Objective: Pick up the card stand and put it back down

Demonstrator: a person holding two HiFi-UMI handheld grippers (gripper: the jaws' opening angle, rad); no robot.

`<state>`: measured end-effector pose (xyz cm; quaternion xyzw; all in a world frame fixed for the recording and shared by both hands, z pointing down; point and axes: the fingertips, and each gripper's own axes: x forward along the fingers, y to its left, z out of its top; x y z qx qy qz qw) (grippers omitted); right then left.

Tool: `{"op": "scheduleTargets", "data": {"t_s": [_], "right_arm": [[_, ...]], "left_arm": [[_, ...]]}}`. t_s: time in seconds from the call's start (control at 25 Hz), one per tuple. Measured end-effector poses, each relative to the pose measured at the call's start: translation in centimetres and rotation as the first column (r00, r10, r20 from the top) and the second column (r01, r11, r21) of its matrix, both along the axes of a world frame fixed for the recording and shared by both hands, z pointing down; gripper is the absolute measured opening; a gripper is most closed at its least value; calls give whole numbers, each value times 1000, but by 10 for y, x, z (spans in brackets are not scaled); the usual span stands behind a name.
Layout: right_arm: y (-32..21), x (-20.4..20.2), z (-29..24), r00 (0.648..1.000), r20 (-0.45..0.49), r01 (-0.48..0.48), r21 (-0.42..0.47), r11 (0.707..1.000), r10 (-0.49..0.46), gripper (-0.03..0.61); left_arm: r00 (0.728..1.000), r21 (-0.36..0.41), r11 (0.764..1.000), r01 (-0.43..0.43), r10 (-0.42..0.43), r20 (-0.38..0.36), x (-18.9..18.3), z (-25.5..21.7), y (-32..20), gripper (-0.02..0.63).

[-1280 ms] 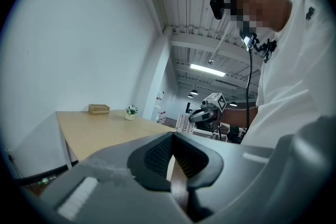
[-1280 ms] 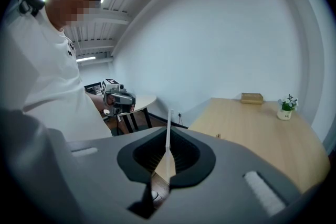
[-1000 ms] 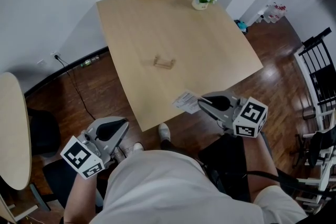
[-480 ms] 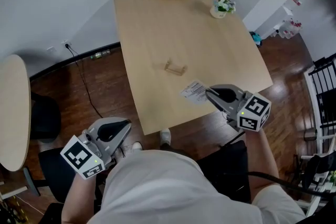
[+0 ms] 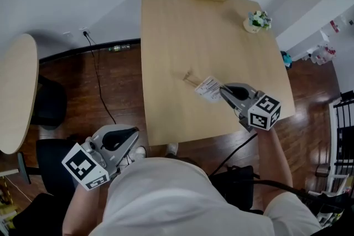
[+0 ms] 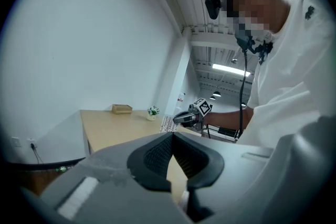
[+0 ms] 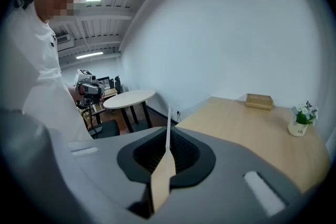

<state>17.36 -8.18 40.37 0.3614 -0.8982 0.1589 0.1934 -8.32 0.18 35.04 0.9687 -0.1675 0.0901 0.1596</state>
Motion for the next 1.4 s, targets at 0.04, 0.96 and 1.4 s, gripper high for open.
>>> {"op": "scheduleTargets", "data": {"t_s": [0.04,0.96,1.4], "right_arm": [[-7,4,4,1000,-2,6,-1,1000,-6,20],[-104,20,72,997,-4,76,-31,997,-77,20],[-115,22,86,996,-6,84,-48,995,-84,20]], "left_arm": [[1000,-2,1000,11,-11,1,3,0,-2,2],[990,-36,990,133,-131,58,25,9,-37,2],[987,-45,988,148,-145,65,30,10,-43,2]]}}
